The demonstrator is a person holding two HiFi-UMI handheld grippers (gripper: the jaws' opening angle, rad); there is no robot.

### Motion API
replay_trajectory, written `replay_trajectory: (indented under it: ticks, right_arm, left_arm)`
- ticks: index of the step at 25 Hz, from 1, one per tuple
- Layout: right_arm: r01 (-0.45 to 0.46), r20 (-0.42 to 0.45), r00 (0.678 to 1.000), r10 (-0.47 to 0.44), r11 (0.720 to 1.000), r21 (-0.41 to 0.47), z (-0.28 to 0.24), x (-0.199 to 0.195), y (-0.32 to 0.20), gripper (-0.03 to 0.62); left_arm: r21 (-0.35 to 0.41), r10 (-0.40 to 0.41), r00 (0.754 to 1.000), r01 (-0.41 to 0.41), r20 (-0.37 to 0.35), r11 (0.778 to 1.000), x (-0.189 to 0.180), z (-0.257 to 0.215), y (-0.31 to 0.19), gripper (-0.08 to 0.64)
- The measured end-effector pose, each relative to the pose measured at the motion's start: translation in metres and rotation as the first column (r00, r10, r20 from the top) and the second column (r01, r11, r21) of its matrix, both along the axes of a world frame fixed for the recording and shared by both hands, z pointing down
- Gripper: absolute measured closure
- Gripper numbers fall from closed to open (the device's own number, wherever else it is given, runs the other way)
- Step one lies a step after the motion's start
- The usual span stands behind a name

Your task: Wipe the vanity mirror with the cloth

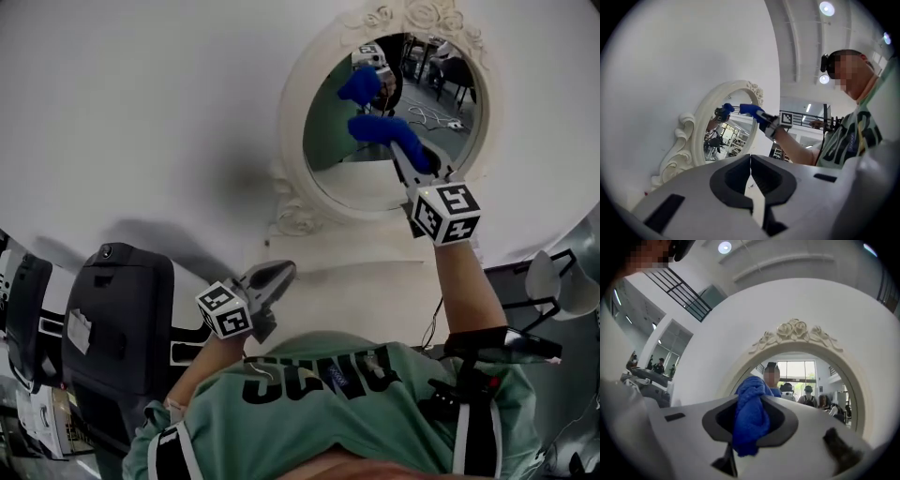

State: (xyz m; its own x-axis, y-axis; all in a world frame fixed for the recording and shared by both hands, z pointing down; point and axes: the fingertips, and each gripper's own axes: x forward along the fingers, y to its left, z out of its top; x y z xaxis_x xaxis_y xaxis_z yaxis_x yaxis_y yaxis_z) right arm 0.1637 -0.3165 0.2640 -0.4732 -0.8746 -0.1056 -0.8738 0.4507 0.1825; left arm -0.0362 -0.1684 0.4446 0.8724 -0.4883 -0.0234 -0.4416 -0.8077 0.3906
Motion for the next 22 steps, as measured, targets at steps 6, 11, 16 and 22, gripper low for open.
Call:
replay_trajectory:
  ticks: [6,11,16,22]
  right_arm:
    - [-0.152,0.065,0.987,0.147,0.985,0.077,-0.060,-0.040,-0.076,0.511]
    - [-0.183,0.140,0.975,0.174,0.981,0.061,-0.072,-0.065,-0.103,0.511]
    - [-0.209,0.149,0.970,0.194,0.974,0.092,-0.077,-0.079,-0.106,0.512]
    - [-0.163,0.041,0.986,0.160,0.983,0.086,-0.057,-0.097,-0.104,0.514]
  left_arm:
    - [0.029,-0.008,1.000,0.009,-0.009,1.000,-0.038,-0.005,-0.015,0.548]
    - [0.011,-0.019,0.999,0.019,-0.049,1.000,-0.065,-0.007,-0.022,0.548]
    - [0.023,-0.039,0.997,0.041,-0.068,0.999,-0.082,-0.010,-0.025,0.548]
    - [0.008,-0.040,0.997,0.041,-0.065,0.999,-0.086,-0.003,-0.022,0.548]
